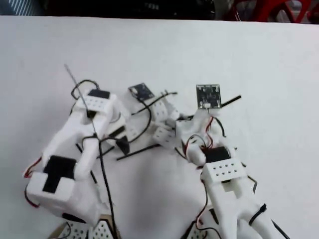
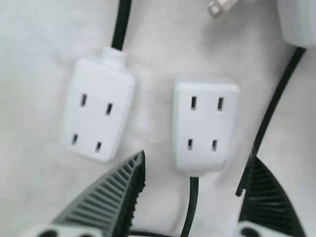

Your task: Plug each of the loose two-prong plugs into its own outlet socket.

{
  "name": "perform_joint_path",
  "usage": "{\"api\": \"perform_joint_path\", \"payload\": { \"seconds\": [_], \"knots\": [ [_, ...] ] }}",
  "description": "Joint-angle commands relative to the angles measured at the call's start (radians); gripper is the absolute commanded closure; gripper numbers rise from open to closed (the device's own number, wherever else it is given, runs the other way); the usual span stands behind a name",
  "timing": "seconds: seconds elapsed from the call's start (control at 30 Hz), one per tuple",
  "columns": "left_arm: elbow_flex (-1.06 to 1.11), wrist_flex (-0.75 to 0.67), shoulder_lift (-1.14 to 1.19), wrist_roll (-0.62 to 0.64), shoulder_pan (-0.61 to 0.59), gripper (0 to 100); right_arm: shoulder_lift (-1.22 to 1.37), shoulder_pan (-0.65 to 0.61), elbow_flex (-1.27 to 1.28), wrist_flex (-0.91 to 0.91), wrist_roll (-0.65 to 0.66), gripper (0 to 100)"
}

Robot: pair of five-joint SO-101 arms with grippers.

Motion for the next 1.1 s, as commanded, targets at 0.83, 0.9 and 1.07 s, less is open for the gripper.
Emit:
{"api": "perform_joint_path", "payload": {
  "seconds": [0.83, 0.9, 1.07],
  "knots": [
    [0.649, -0.210, -0.863, 0.437, -0.282, 69, -0.007, -0.476, -0.241, 0.193, 0.230, 98.1],
    [0.666, -0.247, -0.863, 0.440, -0.312, 69, 0.031, -0.486, -0.247, 0.170, 0.230, 98.1],
    [0.713, -0.347, -0.863, 0.440, -0.398, 69, 0.202, -0.486, -0.258, 0.061, 0.230, 98.2]
  ]
}}
